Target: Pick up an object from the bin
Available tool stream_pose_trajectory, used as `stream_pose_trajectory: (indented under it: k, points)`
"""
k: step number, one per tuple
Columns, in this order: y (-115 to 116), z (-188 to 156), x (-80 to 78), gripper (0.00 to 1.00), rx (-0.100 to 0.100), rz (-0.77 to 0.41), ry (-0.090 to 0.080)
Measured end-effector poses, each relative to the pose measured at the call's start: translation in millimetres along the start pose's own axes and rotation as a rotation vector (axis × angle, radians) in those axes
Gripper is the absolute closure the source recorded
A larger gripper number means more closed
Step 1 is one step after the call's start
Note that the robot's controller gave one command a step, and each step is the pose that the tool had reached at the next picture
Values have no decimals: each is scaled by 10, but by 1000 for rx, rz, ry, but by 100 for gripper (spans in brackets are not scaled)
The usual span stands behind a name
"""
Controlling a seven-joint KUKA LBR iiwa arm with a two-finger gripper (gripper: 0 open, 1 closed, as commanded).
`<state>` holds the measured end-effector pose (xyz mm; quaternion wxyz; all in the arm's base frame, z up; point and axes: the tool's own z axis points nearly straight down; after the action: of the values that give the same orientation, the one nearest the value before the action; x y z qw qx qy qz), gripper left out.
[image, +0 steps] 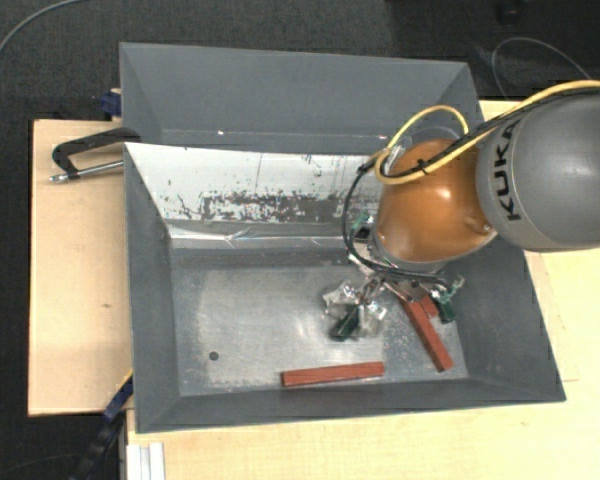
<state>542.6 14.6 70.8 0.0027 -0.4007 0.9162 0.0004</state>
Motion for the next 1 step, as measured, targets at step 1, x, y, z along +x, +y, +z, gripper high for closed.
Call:
stream_pose_trajectory:
  k: [1]
  points:
    - [106, -1539, -383, 100, 4, -219, -4]
